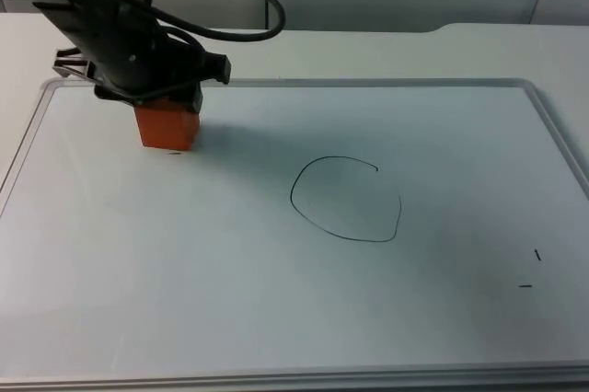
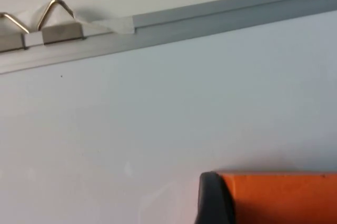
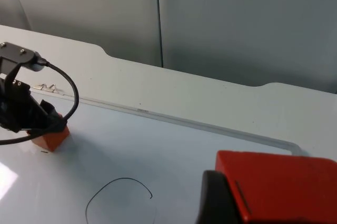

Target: Pick up one cube with the left hand and another cube with the right hand. First place the cube in the right hand at the target position, then stack the cube in the left hand on top.

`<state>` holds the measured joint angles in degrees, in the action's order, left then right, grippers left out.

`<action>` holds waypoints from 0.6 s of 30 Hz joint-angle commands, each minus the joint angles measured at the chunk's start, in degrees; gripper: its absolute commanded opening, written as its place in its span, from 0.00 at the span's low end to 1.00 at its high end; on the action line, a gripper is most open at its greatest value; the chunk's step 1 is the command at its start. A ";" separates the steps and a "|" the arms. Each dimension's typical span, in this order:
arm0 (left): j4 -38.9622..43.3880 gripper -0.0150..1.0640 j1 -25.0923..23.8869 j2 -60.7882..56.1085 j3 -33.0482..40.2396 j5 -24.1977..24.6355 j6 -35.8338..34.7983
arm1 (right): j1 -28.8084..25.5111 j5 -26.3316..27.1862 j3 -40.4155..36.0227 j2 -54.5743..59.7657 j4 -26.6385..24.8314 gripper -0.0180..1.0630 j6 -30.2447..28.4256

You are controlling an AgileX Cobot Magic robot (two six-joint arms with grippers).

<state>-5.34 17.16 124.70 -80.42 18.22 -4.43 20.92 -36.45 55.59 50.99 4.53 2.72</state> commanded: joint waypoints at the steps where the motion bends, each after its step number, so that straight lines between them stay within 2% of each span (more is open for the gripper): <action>1: -0.11 0.30 0.25 -0.60 -0.32 0.02 -0.66 | 0.25 1.13 -0.31 -0.27 -0.24 0.01 -0.41; 4: -0.11 0.11 0.25 -2.88 -0.32 2.61 -0.66 | 0.25 1.13 -0.31 -0.27 -0.11 0.01 -0.41; 6: -0.11 0.05 0.25 -5.89 -0.32 3.89 -0.66 | 0.25 1.27 -0.31 -0.27 -0.11 0.01 -0.41; 12: -0.11 0.04 0.25 -14.63 -0.32 7.71 -0.66 | 0.25 1.52 -0.31 -0.27 -0.11 0.01 -0.41; 18: 0.23 0.04 0.25 -30.17 -0.32 13.62 0.02 | 0.25 1.40 -0.31 -0.27 -0.11 0.01 -0.41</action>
<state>-5.12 17.16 98.15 -80.52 30.23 -4.65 20.92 -36.20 55.59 50.99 4.53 2.72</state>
